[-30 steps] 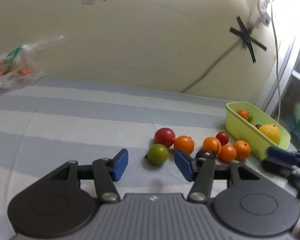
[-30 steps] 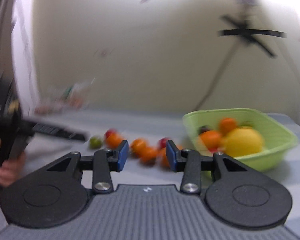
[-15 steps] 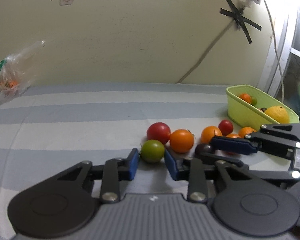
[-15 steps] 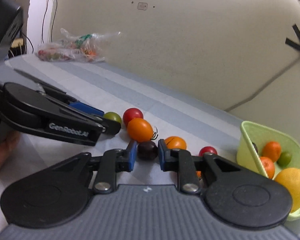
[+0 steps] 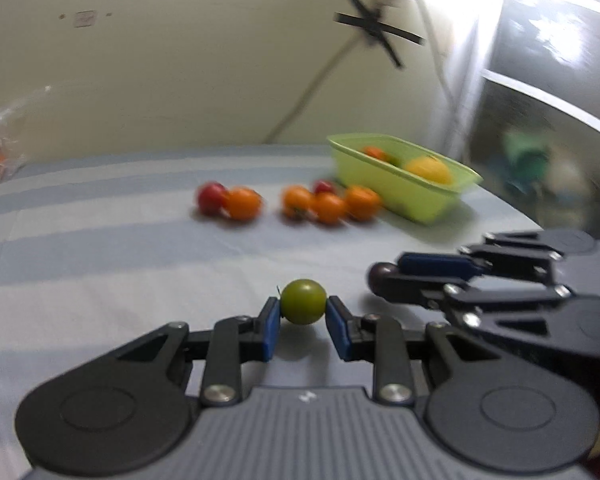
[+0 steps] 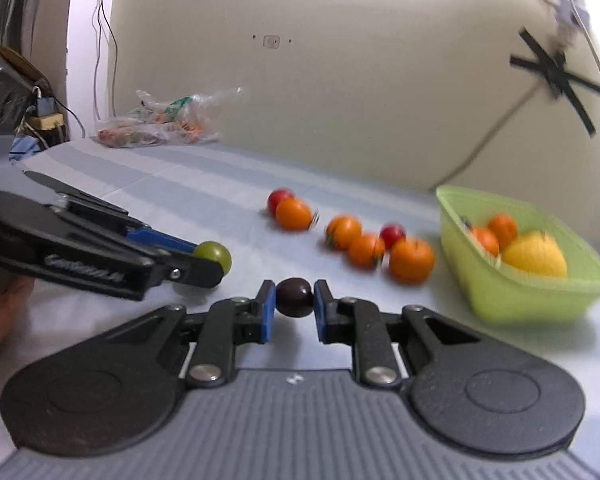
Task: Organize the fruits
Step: 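Carry the green tomato and plum into the green basin and open both grippers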
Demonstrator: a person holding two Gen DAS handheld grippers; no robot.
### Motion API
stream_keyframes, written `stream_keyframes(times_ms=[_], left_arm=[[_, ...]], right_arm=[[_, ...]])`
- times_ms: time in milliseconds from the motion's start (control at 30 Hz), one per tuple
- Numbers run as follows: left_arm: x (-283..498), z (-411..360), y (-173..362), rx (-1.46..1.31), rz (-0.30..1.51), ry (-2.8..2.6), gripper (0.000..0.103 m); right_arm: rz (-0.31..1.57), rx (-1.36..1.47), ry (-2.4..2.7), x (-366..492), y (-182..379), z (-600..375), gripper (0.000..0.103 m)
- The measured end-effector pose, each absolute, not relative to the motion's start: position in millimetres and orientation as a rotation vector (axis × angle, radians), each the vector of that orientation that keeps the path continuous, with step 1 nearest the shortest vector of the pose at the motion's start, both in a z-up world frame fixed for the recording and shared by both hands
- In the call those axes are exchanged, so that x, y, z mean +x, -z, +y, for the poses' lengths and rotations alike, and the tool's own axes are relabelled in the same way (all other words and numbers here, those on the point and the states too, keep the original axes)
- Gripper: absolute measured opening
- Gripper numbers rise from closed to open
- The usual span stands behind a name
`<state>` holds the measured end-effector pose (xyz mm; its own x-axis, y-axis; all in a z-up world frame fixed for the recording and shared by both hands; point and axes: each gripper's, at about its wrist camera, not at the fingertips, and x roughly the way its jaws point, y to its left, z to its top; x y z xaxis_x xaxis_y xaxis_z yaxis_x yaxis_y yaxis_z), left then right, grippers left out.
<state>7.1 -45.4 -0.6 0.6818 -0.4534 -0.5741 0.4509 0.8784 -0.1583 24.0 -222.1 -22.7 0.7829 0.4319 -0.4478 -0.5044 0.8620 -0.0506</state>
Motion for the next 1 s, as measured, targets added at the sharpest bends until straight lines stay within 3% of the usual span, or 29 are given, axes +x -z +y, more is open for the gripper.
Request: stream_keyframes(times_ms=[433,567,667,767,867,1000], left_arm=[[-18,-68,5,0.094,0.607,0.483,0.038],[-16,-74,6,0.111,0.603,0.476,0.038],[-16,-75,8,0.121,0.593,0.468,0.036],[-16,-74,8,0.120,0.586,0.454,0.028],[-13,-69,7,0.085,0.590,0.465,0.027],[-12,-65,7,0.063,0.588,0.476,0.027]], right_arm=[[0.444,-0.139,-0.505,11,35,-230,0.025],[0.465,-0.121,-0.502,13,36,-233,0.035],[0.480,-0.107,-0.509,15,37,-234,0.037],[0.499,-0.091,-0.522,17,38,-235,0.037],[0.493,-0.102,-0.541,15,38,-232,0.025],[0.481,-0.127,-0.534,12,38,-228,0.025]])
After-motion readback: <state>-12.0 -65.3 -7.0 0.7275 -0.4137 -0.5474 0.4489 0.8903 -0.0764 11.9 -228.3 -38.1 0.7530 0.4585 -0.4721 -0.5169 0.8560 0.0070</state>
